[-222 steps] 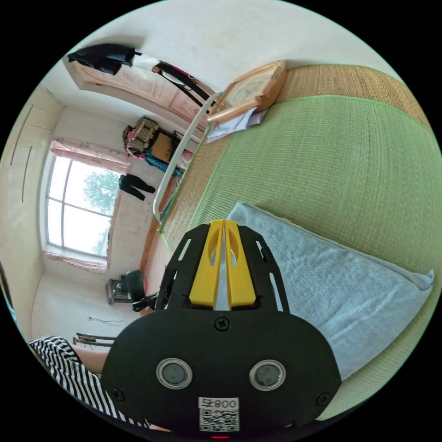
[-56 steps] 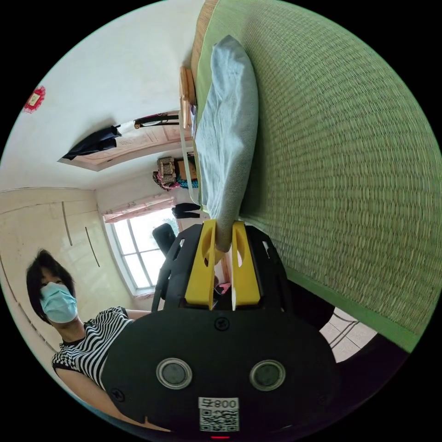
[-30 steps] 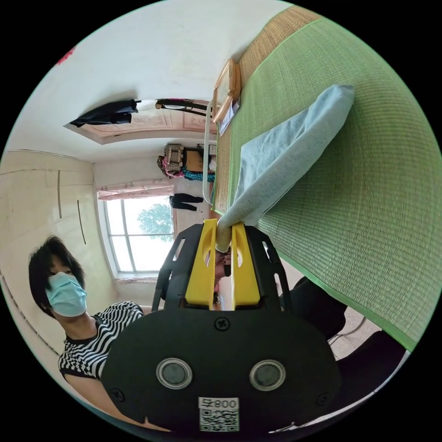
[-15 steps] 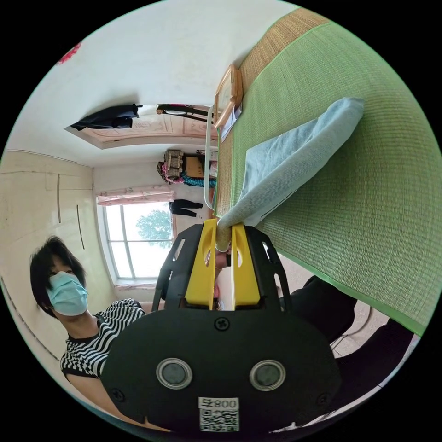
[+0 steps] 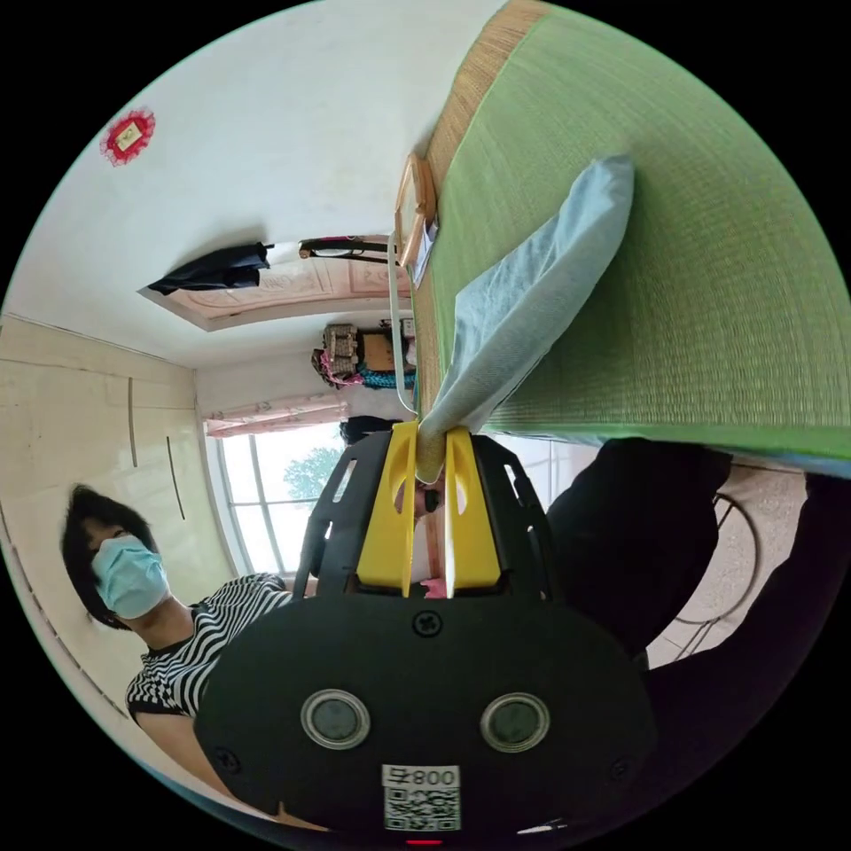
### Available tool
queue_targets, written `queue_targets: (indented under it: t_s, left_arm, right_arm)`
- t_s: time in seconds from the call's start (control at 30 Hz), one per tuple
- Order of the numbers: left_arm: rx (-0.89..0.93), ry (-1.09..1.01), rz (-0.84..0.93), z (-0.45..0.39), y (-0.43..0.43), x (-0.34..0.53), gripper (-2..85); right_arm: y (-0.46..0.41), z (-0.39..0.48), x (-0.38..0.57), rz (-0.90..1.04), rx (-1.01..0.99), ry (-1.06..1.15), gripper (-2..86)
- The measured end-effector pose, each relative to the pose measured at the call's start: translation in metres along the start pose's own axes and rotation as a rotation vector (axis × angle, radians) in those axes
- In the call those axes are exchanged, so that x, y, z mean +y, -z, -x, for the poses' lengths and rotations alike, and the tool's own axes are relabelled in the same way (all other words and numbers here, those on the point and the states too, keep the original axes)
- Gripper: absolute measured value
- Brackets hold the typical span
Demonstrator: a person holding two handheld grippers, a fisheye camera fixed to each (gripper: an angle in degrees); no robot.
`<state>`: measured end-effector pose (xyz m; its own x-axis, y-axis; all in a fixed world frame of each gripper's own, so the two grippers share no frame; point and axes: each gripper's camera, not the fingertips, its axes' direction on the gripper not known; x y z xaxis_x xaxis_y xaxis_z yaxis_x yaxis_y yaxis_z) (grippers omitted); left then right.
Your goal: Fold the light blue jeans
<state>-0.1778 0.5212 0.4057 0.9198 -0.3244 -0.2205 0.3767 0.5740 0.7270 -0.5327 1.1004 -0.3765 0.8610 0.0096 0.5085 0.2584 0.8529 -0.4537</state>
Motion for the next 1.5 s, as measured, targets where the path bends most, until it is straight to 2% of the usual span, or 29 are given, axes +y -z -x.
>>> queue_targets:
  t_s: [0.3,0.6,0.8,1.07,1.17,1.3,1.4,1.47,1.5]
  left_arm:
    - [0.029,-0.059,0.029,-0.116,0.057,0.046,6.7]
    - [-0.022,-0.256,0.099,-0.326,0.044,0.076,6.4]
    - [-0.09,-0.405,0.288,-0.494,-0.045,0.093,6.2]
    - [-0.023,-0.603,0.685,-0.711,-0.265,0.154,6.2]
    - [0.029,-0.656,0.814,-0.769,-0.335,0.183,6.2]
    - [0.016,-0.691,0.945,-0.807,-0.402,0.207,6.3]
    - [-0.164,-0.688,1.036,-0.808,-0.441,0.214,6.4]
    - [-0.395,-0.686,1.078,-0.804,-0.454,0.215,6.5]
    - [-0.444,-0.689,1.091,-0.805,-0.455,0.215,6.5]
  right_arm:
    - [0.004,-0.097,0.073,-0.022,-0.074,0.024,5.4]
    - [0.072,-0.173,0.107,-0.119,-0.183,0.148,4.6]
    - [0.182,-0.218,0.137,-0.324,-0.223,0.262,3.8]
    - [0.365,-0.296,0.227,-0.737,-0.094,0.352,3.7]
    - [0.402,-0.335,0.258,-0.859,-0.027,0.356,3.9]
    - [0.41,-0.405,0.279,-0.942,0.071,0.302,4.1]
    - [0.385,-0.497,0.277,-0.941,0.132,0.144,4.5]
    - [0.347,-0.582,0.267,-0.88,0.102,-0.024,4.8]
    - [0.336,-0.599,0.264,-0.853,0.085,-0.043,4.8]
